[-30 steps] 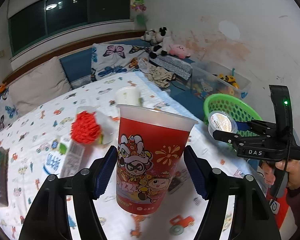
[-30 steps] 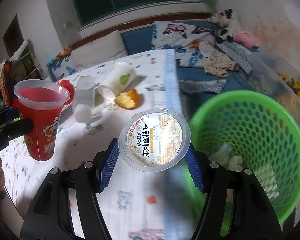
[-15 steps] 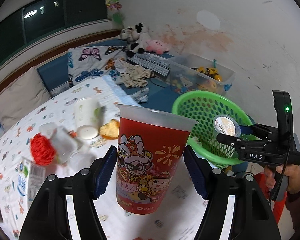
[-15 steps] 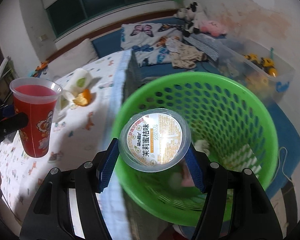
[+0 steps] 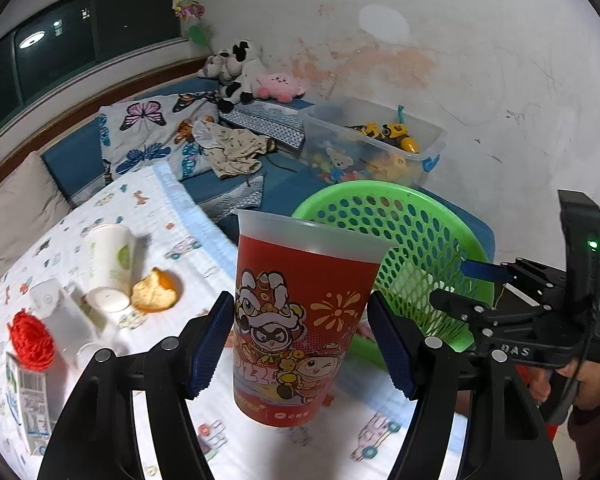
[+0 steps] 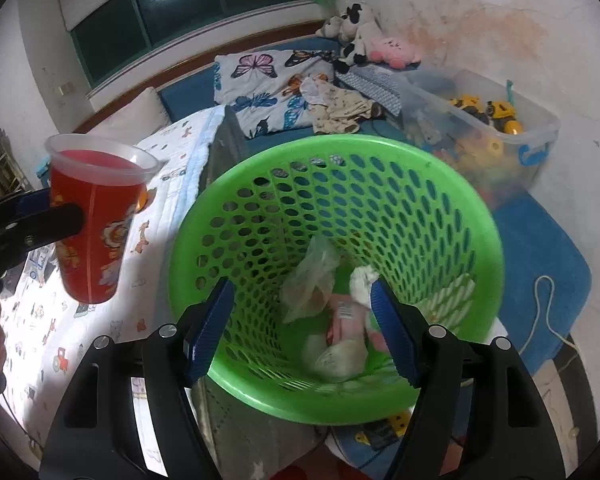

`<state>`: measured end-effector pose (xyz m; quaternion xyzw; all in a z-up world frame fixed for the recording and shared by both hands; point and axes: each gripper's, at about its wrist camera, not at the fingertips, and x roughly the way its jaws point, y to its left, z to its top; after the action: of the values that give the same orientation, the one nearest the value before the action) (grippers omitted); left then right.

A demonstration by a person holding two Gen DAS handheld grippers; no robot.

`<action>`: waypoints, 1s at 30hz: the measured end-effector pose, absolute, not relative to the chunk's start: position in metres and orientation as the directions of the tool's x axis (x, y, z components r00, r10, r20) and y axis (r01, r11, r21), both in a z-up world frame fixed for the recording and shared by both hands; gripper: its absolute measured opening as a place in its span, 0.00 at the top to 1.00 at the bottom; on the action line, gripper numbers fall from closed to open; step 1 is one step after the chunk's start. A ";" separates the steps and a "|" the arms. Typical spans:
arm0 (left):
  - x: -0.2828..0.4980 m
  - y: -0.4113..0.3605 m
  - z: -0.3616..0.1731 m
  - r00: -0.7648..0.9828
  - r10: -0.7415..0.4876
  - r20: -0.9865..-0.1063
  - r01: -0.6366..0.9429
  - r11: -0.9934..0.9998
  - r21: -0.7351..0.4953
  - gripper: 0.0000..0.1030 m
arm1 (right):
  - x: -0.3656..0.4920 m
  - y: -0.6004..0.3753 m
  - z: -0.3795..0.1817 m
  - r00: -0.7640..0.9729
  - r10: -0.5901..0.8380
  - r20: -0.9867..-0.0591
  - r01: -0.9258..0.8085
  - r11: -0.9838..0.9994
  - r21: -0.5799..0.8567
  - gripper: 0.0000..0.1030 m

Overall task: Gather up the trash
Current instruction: 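Drop the yogurt cup into the basket with the right tool while the left tool drops the red cup in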

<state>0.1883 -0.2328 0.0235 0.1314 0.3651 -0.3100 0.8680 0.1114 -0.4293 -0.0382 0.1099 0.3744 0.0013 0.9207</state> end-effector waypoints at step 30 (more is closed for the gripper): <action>0.192 -0.274 0.013 0.484 -0.472 -0.737 0.656 0.753 -0.051 0.32 | 0.074 -0.441 -0.028 0.752 0.065 -0.656 0.114 0.967 0.227 0.28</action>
<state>0.1921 -0.2739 0.0127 0.1196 0.3855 -0.3307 0.8531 0.0736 -0.4407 -0.0283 0.1275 0.3517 -0.0131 0.9273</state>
